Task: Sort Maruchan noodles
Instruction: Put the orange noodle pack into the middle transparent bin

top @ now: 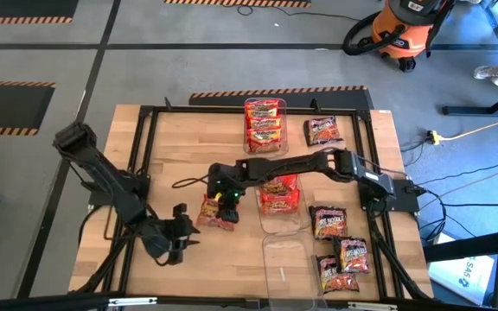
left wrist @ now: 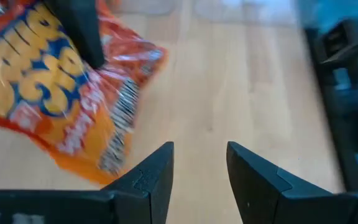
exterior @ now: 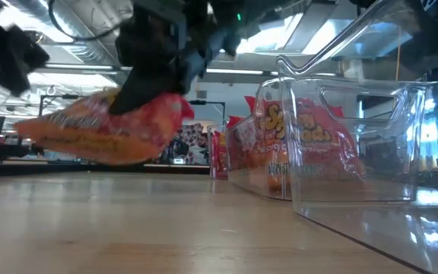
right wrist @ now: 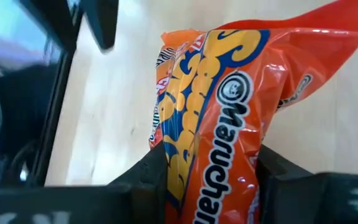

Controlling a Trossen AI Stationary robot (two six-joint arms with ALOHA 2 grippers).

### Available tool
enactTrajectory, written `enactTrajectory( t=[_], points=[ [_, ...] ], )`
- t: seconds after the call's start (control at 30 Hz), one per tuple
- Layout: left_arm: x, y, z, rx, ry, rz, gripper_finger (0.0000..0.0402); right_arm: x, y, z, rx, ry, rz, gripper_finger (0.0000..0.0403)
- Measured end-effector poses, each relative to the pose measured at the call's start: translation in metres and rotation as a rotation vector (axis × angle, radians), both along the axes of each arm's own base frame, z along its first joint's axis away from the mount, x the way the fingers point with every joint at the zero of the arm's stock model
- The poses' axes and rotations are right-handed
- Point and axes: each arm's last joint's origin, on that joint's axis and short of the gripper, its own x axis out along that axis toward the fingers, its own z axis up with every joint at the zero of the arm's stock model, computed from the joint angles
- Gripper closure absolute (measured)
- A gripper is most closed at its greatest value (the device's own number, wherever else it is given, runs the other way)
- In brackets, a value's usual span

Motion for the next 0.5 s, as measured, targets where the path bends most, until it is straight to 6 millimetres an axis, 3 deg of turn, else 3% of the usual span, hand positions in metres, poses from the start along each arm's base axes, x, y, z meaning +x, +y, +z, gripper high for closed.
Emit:
enactTrajectory(
  t=[0.2,0.37,0.5],
  points=[
    [-0.005,-0.002,0.018,-0.069,-0.102,0.006,0.0260,-0.009,0.020,0.046,-0.060,0.059,0.121,0.0288],
    [-0.003,-0.002,0.021,-0.080,-0.137,0.018,0.0260,-0.024,0.038,0.084,-0.159,0.104,0.159,0.0288],
    [-0.003,-0.003,0.021,-0.083,-0.140,0.018,0.0260,-0.045,0.050,0.104,-0.205,0.117,0.196,0.0288]
  ],
)
